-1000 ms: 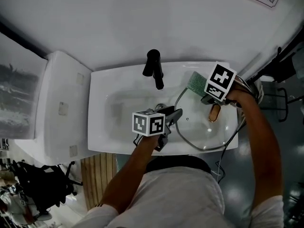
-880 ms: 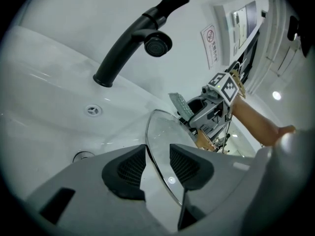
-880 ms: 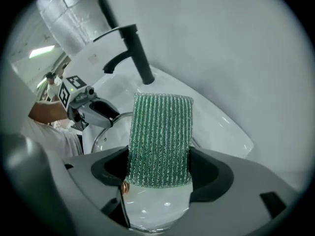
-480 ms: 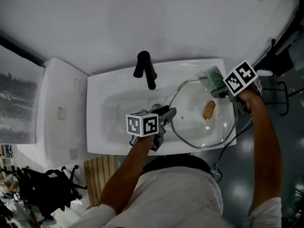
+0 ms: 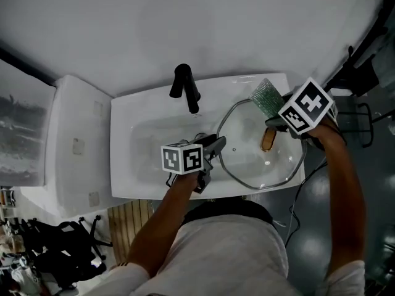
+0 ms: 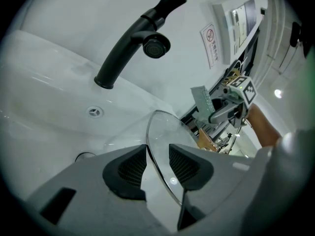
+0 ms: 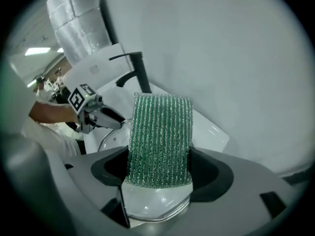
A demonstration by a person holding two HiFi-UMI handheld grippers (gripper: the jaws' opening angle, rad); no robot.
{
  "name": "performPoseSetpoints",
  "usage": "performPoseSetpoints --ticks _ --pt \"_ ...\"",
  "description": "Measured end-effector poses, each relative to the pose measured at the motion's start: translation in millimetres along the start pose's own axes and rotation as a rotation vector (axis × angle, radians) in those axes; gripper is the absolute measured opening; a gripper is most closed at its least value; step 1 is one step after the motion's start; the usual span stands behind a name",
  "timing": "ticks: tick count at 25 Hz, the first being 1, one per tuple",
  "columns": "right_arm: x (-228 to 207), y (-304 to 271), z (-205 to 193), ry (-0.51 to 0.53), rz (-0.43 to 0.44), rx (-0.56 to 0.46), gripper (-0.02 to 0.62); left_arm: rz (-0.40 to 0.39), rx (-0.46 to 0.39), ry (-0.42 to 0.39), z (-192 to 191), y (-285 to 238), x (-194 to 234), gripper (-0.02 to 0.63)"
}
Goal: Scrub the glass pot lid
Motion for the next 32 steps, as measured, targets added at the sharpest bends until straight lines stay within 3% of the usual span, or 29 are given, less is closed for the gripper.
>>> performPoseSetpoints --ticks 7,14,19,22,32 --pt "77.9 -9.9 28.7 0.360 -0.092 0.223 0.348 -0.006 -0.005 -0.004 1.1 -0.2 1.0 0.153" --pt "115.2 -41.3 26.4 0.452 -0.099 0.374 0.348 -0.020 -0.003 -0.002 1.5 -0.3 3.2 0.152" --pt "120.4 -50.6 20.4 0.434 -0.102 0.389 0.348 -0.026 0.000 -0.002 2.2 -0.5 3.6 0.152" --pt "116.0 -48.8 17.8 0.389 -0.104 0.343 0.348 -0.028 0.003 -0.003 3.2 -0.7 3.1 0.152" --pt "72.2 -15.3 -16.7 0.052 -0.018 0.092 0.348 -0.027 0.008 -0.001 3.4 -2.0 3.4 0.152"
Point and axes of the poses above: the fingertips, and each gripper's own axes: y backward along the fingers, x to its left, z out of its top, the point moved 9 cm from there along y, backward along the fingers, and after that the axes turned 2 degrees about -z, right-handed, at the moved point
